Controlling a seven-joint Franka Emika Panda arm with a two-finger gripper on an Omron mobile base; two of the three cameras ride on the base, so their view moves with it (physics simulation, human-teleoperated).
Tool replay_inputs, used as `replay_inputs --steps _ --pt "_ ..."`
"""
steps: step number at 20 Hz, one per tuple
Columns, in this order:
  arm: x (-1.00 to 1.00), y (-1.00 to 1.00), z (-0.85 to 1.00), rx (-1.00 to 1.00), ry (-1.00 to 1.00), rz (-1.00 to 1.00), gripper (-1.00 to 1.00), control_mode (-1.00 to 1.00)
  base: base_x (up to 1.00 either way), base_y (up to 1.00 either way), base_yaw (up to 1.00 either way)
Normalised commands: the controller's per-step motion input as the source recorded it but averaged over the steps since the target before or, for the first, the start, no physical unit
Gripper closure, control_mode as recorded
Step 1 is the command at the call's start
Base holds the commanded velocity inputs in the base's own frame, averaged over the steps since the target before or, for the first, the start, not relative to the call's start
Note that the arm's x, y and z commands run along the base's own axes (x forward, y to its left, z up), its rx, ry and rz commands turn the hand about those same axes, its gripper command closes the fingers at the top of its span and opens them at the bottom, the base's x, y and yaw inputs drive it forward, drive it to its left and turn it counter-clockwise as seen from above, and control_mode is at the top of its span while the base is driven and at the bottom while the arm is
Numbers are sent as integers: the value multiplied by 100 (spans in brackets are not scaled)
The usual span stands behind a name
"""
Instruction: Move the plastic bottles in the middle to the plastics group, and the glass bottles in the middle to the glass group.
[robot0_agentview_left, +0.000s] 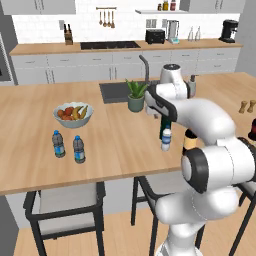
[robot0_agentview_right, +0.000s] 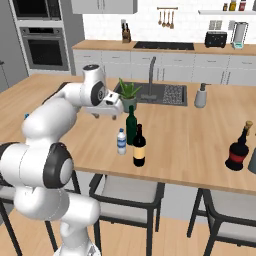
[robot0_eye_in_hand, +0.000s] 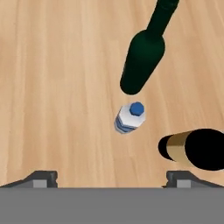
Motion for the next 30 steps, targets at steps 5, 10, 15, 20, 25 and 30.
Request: replay_inputs --steps 5,10,15,20,25,30 --pt "11 -32 -26 2 6 -12 -100 -100 0 0 0" --pt "0 -36 -20 2 5 -5 -100 -100 0 0 0" --pt "0 -10 -17 0 5 0 -100 -100 0 0 0" --pt "0 0 -34 2 1 0 -100 -100 0 0 0" --pt "0 0 -23 2 0 0 -100 -100 0 0 0" --pt "1 0 -16 0 0 0 -100 -100 0 0 0"
